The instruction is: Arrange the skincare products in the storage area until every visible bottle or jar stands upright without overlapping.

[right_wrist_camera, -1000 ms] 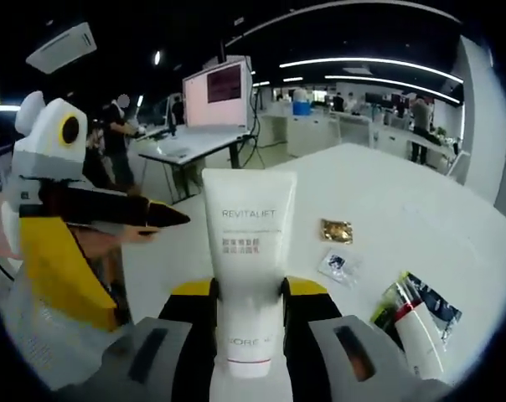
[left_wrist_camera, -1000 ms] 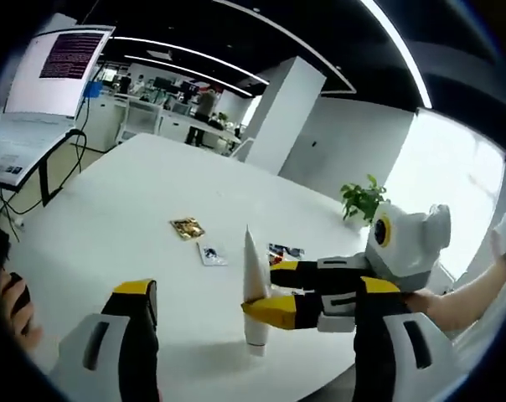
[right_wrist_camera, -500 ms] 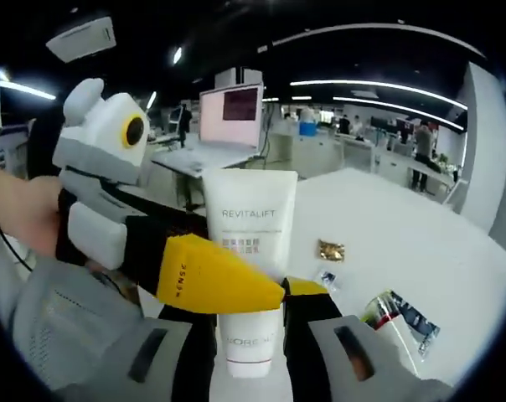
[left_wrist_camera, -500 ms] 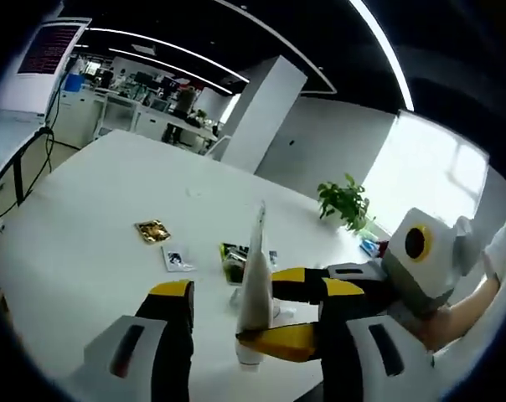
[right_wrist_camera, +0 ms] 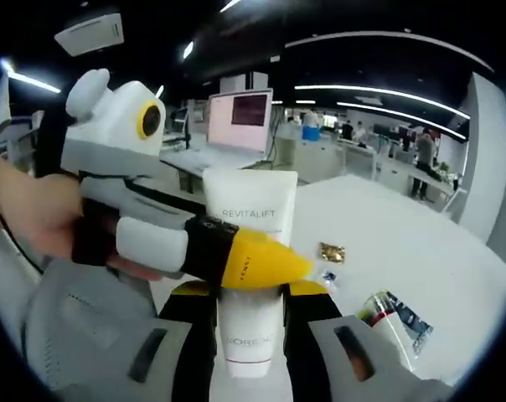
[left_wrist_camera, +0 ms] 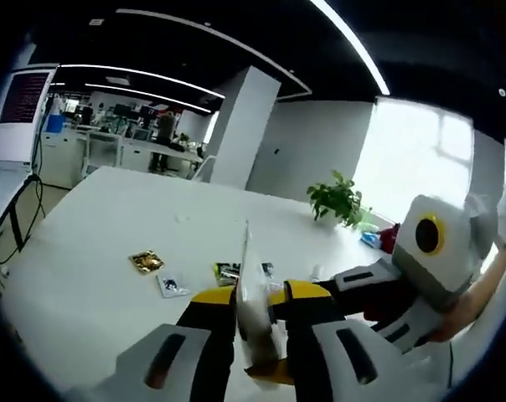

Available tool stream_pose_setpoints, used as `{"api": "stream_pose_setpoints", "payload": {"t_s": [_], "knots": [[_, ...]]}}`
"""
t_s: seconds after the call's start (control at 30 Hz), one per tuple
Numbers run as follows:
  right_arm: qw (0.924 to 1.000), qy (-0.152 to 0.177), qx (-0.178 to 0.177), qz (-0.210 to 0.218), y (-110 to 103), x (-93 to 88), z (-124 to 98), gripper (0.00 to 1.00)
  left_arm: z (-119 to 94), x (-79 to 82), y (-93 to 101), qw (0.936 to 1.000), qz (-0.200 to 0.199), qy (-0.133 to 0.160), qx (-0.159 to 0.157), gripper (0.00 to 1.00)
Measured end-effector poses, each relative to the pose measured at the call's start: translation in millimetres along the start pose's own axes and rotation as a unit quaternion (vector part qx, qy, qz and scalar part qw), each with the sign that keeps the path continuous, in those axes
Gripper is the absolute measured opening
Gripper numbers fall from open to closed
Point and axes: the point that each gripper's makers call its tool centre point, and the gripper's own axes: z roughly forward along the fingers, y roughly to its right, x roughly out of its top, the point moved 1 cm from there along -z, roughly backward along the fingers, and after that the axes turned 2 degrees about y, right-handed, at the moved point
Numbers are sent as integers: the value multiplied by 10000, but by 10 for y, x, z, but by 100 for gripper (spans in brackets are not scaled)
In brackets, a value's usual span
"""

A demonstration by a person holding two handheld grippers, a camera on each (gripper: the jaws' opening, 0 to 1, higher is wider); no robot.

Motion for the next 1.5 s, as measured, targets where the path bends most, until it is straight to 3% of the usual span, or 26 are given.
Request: {"api": "stream_pose_setpoints", "payload": {"t_s": [0.3, 0.47, 0.63, 0.73, 0.9, 1.13, 1.4, 1.5], "knots": [[9999, -12, -161, 33, 17, -5, -173, 30, 12, -29, 100, 9998, -9, -118, -173, 12], [9996, -89, -179, 187, 103, -85, -315, 32, 115, -97, 360, 9962, -19, -424, -764, 11], [9985, 3, -132, 527, 227, -124, -543, 33, 212, -56, 718, 9869, 637, -569, -1369, 11], [9986, 86, -50, 514, 268, -87, -711, 33, 245, -2, 949, 9784, 889, -563, -1777, 11], [9961, 192, 685, 519, 323, -108, -943, 31, 287, 4, 1232, 9616, 1213, -571, -2394, 11], [9825, 565, 1657, 636, 363, -94, -1204, 29, 296, 76, 1629, 9477, 1181, -520, -2920, 11], [9693, 695, 2357, 92, 376, -66, -1378, 25, 313, 108, 1876, 9305, 1301, -608, -3370, 11], [9681, 679, 2411, -25, 355, -85, -1384, 23, 320, 80, 1884, 9286, 1265, -642, -3430, 11]]}}
